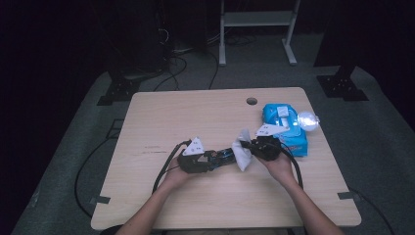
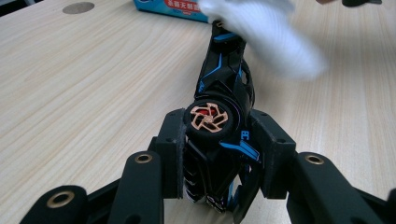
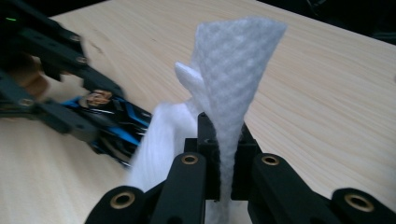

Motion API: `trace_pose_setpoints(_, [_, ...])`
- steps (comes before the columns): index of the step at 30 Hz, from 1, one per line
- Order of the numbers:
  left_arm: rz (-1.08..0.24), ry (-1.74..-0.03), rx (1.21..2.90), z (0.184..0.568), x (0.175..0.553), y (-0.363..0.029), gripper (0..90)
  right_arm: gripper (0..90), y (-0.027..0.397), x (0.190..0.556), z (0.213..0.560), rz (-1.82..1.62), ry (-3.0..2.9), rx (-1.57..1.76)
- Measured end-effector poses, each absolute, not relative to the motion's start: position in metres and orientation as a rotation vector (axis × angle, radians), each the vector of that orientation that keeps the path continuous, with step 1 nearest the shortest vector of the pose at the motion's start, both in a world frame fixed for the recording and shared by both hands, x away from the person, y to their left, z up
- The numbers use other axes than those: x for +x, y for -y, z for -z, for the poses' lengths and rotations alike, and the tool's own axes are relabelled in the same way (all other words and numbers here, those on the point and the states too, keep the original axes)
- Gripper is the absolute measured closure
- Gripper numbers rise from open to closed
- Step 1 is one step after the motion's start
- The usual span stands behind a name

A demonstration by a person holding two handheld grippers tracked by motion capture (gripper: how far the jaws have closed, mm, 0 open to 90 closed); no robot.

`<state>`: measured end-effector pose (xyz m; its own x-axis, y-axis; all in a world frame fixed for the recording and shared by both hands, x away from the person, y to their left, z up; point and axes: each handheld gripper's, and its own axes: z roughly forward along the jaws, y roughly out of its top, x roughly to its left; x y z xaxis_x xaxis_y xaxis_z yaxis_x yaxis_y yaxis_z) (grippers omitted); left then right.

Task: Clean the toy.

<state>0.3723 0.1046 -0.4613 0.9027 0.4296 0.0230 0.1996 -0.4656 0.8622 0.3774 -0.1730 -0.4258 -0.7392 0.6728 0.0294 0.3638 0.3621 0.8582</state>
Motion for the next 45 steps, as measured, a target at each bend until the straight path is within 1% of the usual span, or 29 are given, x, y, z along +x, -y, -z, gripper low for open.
trace_pose_setpoints(3, [-0.293, -0.455, 2.069, 0.461, 0.372, -0.105, 59.4, 85.6, 0.165, 0.375, 0.428, -1.290, -2.320, 0.866])
trace_pose_setpoints(8, [-0.291, -0.455, 2.066, 0.461, 0.372, -0.105, 58.9, 84.4, 0.177, 0.378, 0.429, -1.308, -2.327, 0.901])
trace_pose_setpoints(9, [-0.293, -0.457, 2.066, 0.460, 0.372, -0.106, 58.2, 84.5, 0.177, 0.378, 0.430, -1.305, -2.328, 0.889])
trace_pose_setpoints(10, [-0.293, -0.457, 2.066, 0.460, 0.372, -0.106, 54.3, 84.5, 0.177, 0.378, 0.430, -1.305, -2.328, 0.889])
trace_pose_setpoints(11, [-0.298, -0.478, 2.053, 0.459, 0.373, -0.107, 54.3, 84.5, 0.177, 0.378, 0.431, -1.305, -2.327, 0.885])
trace_pose_setpoints(12, [-0.284, -0.500, 2.033, 0.456, 0.375, -0.110, 48.0, 84.4, 0.177, 0.377, 0.431, -1.308, -2.324, 0.883])
trace_pose_setpoints(14, [-0.245, -0.544, 1.953, 0.451, 0.378, -0.119, 47.4, 84.5, 0.178, 0.377, 0.432, -1.315, -2.325, 0.884])
trace_pose_setpoints(16, [-0.226, -0.559, 1.937, 0.450, 0.379, -0.122, 47.1, 84.4, 0.178, 0.377, 0.432, -1.317, -2.326, 0.882])
trace_pose_setpoints(18, [-0.158, -0.605, 1.889, 0.451, 0.383, -0.127, 47.0, 84.3, 0.178, 0.377, 0.433, -1.317, -2.326, 0.874])
trace_pose_setpoints(19, [-0.158, -0.605, 1.889, 0.451, 0.383, -0.127, 46.8, 84.3, 0.178, 0.377, 0.433, -1.317, -2.326, 0.874])
trace_pose_setpoints(20, [-0.128, -0.642, 1.859, 0.452, 0.386, -0.129, 46.6, 84.3, 0.178, 0.377, 0.433, -1.318, -2.323, 0.879])
trace_pose_setpoints(23, [-0.104, -0.675, 1.851, 0.454, 0.388, -0.129, 46.1, 84.4, 0.178, 0.377, 0.433, -1.316, -2.325, 0.868])
trace_pose_setpoints(24, [-0.070, -0.711, 1.839, 0.457, 0.390, -0.130, 45.5, 84.5, 0.178, 0.377, 0.433, -1.313, -2.325, 0.860])
trace_pose_setpoints(28, [-0.028, -0.758, 1.823, 0.459, 0.393, -0.131, 42.1, 84.6, 0.178, 0.377, 0.433, -1.318, -2.328, 0.867])
trace_pose_setpoints(36, [0.005, -0.777, 1.820, 0.460, 0.394, -0.131, 39.3, 84.9, 0.180, 0.374, 0.435, -1.342, -2.313, 0.863])
trace_pose_setpoints(38, [0.025, -0.767, 1.823, 0.461, 0.393, -0.129, 37.8, 85.0, 0.182, 0.372, 0.435, -1.344, -2.317, 0.860])
trace_pose_setpoints(45, [0.030, -0.741, 1.857, 0.459, 0.389, -0.124, 34.8, 84.9, 0.185, 0.367, 0.436, -1.348, -2.321, 0.856])
